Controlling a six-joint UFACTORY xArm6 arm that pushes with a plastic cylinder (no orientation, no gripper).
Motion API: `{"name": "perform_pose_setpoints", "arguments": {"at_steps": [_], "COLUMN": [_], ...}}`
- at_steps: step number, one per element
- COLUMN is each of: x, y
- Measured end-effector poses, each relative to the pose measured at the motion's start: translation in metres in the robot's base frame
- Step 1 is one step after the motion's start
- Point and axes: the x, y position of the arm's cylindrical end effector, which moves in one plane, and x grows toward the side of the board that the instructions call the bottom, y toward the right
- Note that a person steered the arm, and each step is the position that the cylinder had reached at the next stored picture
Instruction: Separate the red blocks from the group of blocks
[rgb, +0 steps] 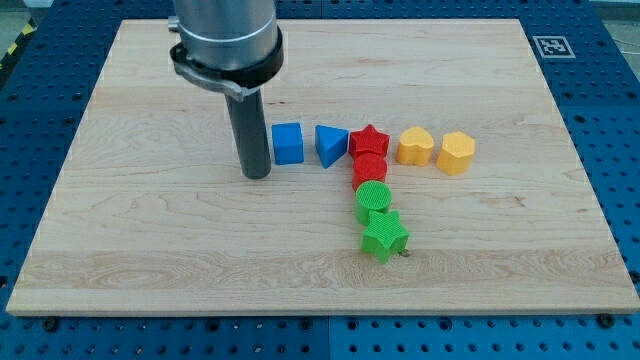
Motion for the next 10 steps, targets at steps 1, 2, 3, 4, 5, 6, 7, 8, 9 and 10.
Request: {"name": "perform_pose_setpoints", "arguments": {"at_steps": [1, 2, 3, 4, 5, 6, 7, 8, 9, 10], "x": [0.027, 0.044, 0.075, 0.107, 0.124, 0.133, 0.140, 0.140, 0.139, 0.125], "y": [-0.007, -0.009, -0.009, 0.006, 0.052, 0.113, 0.159, 0.171, 0.239, 0.306]}}
